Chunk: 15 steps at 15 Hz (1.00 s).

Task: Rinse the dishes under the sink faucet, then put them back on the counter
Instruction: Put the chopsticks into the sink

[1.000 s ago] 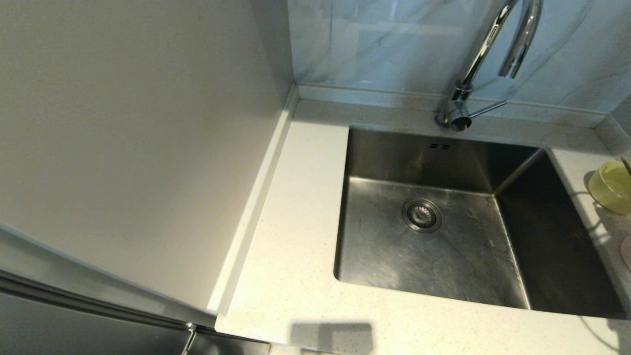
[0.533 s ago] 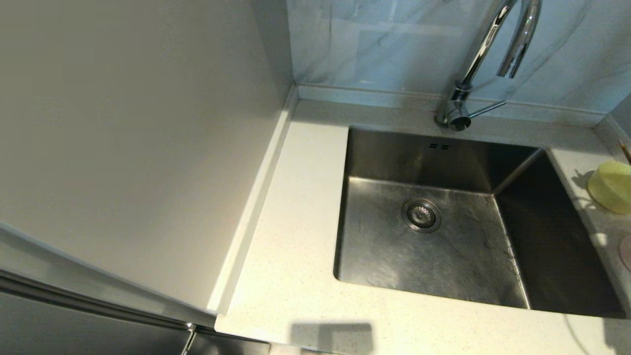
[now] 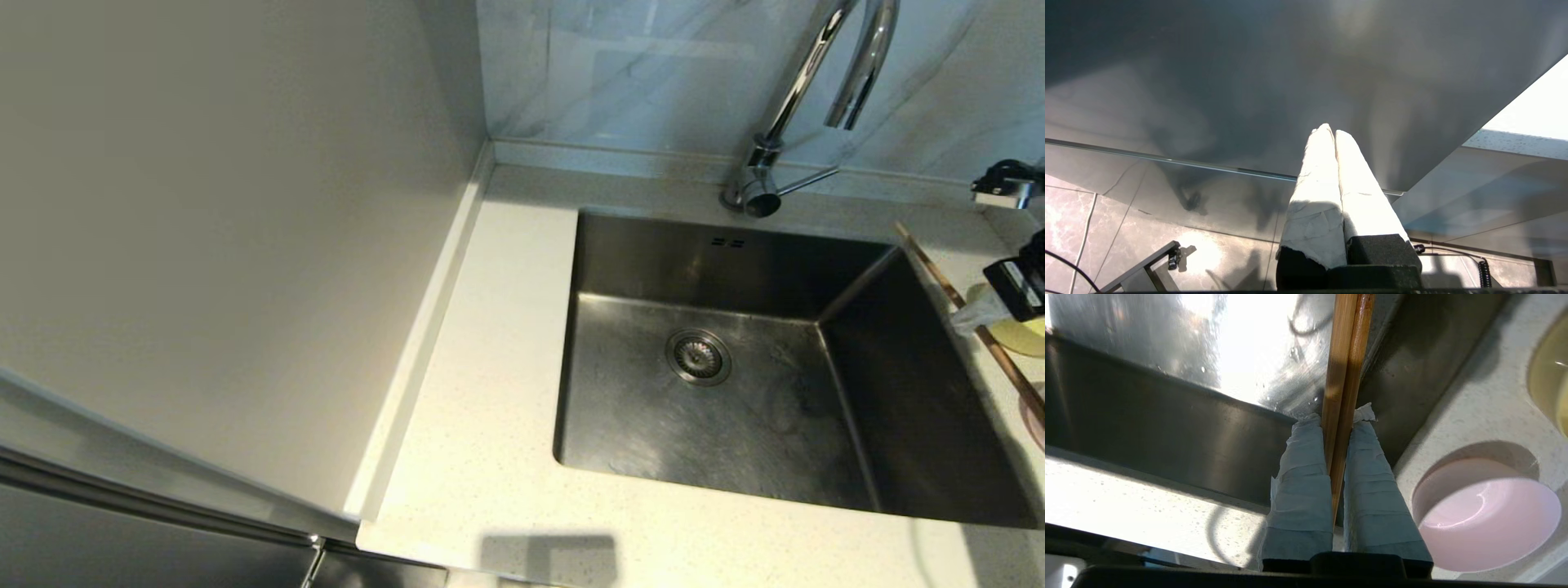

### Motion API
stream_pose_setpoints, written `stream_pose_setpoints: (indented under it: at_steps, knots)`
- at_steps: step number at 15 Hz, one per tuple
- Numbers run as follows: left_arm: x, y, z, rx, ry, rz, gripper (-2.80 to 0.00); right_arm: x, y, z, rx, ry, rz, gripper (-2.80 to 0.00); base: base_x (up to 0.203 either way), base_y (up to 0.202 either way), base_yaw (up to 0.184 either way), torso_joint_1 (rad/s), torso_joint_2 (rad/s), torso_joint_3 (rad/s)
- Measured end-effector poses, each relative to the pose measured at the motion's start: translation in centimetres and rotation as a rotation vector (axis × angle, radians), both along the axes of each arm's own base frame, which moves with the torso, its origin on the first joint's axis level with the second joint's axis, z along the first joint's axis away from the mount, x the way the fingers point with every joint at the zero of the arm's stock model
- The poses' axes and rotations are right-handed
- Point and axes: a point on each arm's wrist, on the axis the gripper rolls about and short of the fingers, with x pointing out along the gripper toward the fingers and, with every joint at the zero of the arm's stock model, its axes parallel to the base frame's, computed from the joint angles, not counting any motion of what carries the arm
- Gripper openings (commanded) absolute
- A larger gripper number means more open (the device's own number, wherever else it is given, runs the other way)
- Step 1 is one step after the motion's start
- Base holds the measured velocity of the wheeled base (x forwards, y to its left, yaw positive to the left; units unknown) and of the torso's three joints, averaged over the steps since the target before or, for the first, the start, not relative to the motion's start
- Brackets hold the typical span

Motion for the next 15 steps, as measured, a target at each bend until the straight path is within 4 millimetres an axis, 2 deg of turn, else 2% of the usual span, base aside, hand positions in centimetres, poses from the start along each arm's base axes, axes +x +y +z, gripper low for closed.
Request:
stream_pose_setpoints:
  at_steps: [4, 8, 12, 15]
  knots:
    - [0.0, 0.0, 0.0, 0.000, 0.000, 0.000, -2.80, 2.6, 1.6, -2.4, -0.053, 0.091, 0.032, -2.80, 0.000, 0.000, 0.000, 0.000, 0.00, 0.000]
    - [0.0, 0.0, 0.0, 0.000, 0.000, 0.000, -2.80, 5.8, 2.0, -5.7, -0.095, 0.166, 0.034, -2.80, 0.000, 0.000, 0.000, 0.000, 0.00, 0.000]
    - [0.0, 0.0, 0.0, 0.000, 0.000, 0.000, -2.80, 9.5, 3.5, -9.0, -0.143, 0.159, -0.094, -2.80, 0.000, 0.000, 0.000, 0.000, 0.00, 0.000]
    - [0.0, 0.0, 0.0, 0.000, 0.000, 0.000, -2.80, 11.4, 4.8, -11.5, -0.135, 0.181, -0.188, -2.80, 0.000, 0.000, 0.000, 0.000, 0.00, 0.000]
